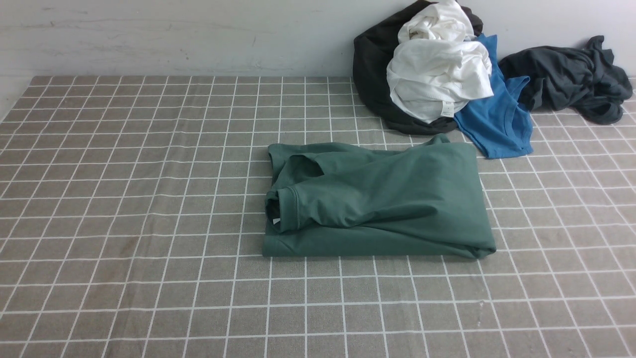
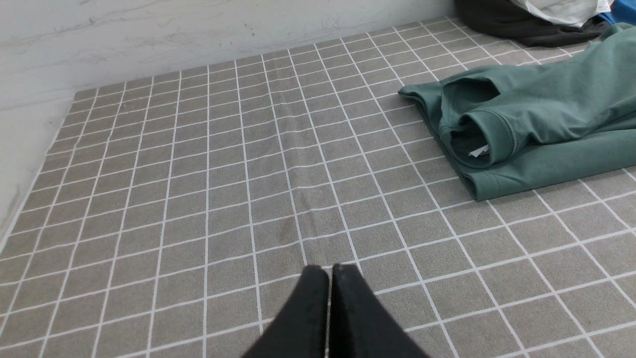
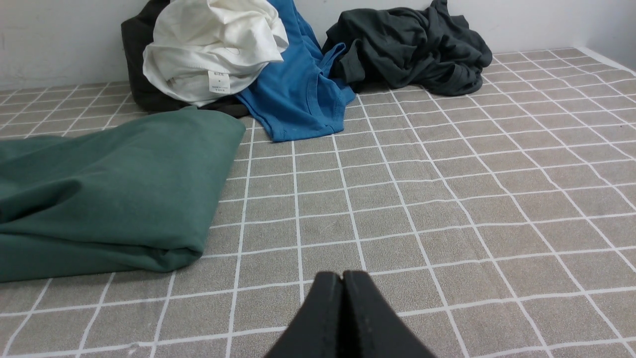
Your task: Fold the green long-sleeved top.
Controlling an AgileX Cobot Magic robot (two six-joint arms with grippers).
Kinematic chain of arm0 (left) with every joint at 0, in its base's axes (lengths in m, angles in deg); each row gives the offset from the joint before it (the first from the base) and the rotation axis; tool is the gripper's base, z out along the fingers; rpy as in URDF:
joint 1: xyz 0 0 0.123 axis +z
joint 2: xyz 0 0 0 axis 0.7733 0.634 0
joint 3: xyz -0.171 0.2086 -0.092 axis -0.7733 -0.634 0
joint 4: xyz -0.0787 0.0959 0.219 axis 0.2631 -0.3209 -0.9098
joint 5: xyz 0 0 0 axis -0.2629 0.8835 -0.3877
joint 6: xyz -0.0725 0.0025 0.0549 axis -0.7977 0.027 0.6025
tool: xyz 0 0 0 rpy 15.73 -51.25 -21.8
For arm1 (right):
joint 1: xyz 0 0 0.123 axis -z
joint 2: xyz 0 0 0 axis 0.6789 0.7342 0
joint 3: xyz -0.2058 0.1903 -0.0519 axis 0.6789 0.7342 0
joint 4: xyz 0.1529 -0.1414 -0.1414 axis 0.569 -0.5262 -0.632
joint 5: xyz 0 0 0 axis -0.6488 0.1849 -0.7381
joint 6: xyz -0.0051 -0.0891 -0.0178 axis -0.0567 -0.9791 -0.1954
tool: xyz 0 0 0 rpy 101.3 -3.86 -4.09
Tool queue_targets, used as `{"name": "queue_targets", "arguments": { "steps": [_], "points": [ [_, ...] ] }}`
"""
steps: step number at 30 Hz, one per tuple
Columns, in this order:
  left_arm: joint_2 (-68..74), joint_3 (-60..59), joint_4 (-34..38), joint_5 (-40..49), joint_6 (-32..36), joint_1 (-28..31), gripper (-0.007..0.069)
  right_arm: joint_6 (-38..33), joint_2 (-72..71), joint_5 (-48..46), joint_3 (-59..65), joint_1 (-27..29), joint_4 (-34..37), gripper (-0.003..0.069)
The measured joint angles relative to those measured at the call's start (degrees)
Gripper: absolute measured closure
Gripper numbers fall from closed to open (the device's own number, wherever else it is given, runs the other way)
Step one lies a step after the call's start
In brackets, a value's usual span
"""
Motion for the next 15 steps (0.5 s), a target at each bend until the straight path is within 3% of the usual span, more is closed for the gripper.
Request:
{"name": "queue_targets", "arguments": {
  "steps": [10,15],
  "points": [
    [0.0,-0.45,0.2,-0.6,-0.06,0.0,0.0632,0.0,0.0,0.0,0.0,0.0,0.0,0.0673],
    [-0.23,-5.36,-0.42,-10.24,-0.88,1.43,0.0632,0.0,0.0,-0.05,0.0,0.01,0.0,0.0673]
  ]
}}
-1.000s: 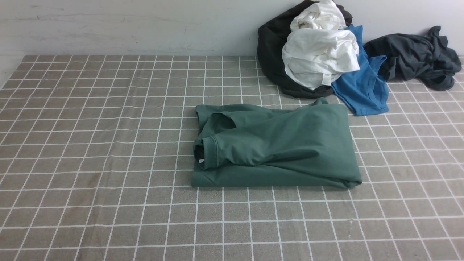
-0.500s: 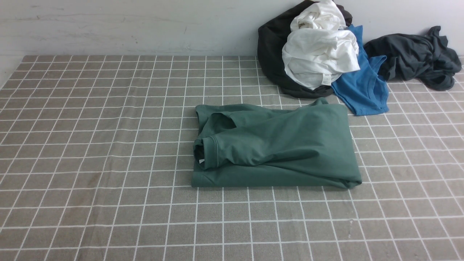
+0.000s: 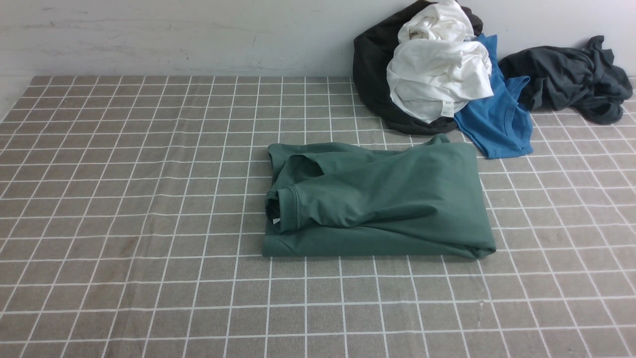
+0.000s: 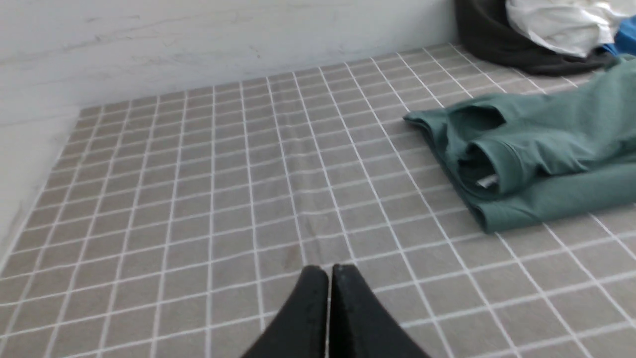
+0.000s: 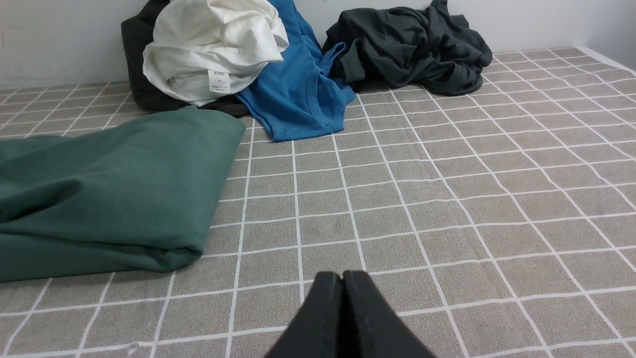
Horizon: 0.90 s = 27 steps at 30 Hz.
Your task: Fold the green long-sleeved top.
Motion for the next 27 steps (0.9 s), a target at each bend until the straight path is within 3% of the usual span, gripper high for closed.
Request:
{"name": "queue_targets", "arguments": {
  "steps": [5,9,13,27],
  "points": [
    [-0.17,-11.09,-8.21,-14.78,-5.87,4.68,0.0632,0.0,0.0,0.01,0.0,0.0,0.0,0.0673],
    [-0.17,-16.82,-12.8,-18.31,-15.12,5.78,0.0632,0.0,0.0,-0.01,0.0,0.0,0.0,0.0673],
    [-0.17,-19.77,-14.19,-18.58,-19.8,5.9,0.0632,0.0,0.0,-0.01,0.0,0.05,0.0,0.0673],
    [-0.17,-19.81,-12.21,-15.68,-16.27,5.51,0.0631,0.0,0.0,-0.01,0.0,0.05,0.0,0.0673]
  ]
}}
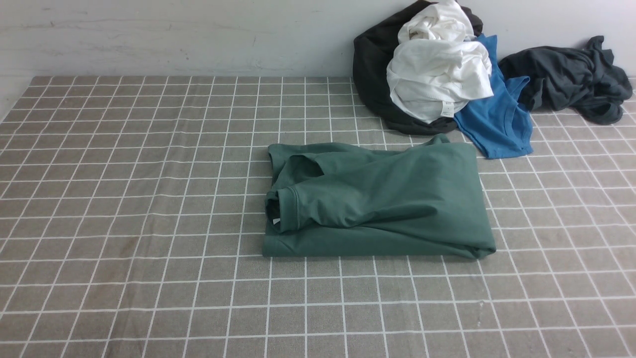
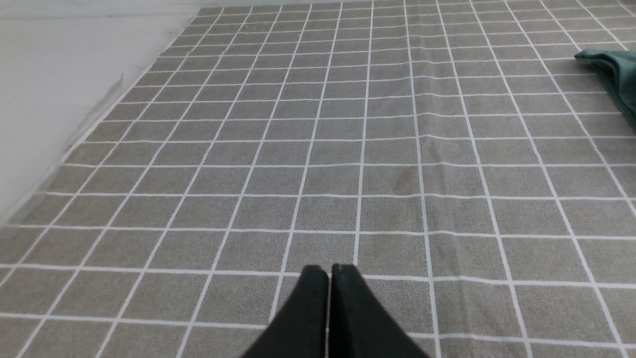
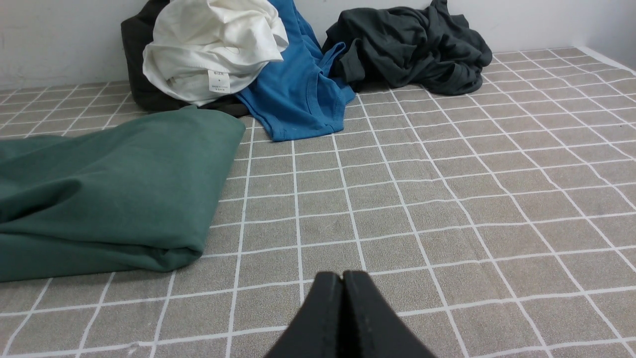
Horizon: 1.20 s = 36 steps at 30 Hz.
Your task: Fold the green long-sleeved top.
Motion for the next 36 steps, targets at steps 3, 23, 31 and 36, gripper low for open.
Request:
{"name": "queue_targets", "arguments": {
  "steps": [3,23,31,36],
  "points": [
    [0.0,0.0,0.45,0.0,0.0,0.0,0.0631,0.0,0.0,0.0,0.0,0.0,0.0,0.0673],
    [0.0,0.0,0.73,0.0,0.06,0.0,0.0631,0.64,0.0,0.0,0.0,0.0,0.0,0.0673],
    [0.0,0.0,0.73,0.0,0.06,0.0,0.0631,0.82,0.0,0.0,0.0,0.0,0.0,0.0673],
    [0.0,0.0,0.73,0.0,0.06,0.0,0.0631,0.82,0.0,0.0,0.0,0.0,0.0,0.0673]
  ]
}}
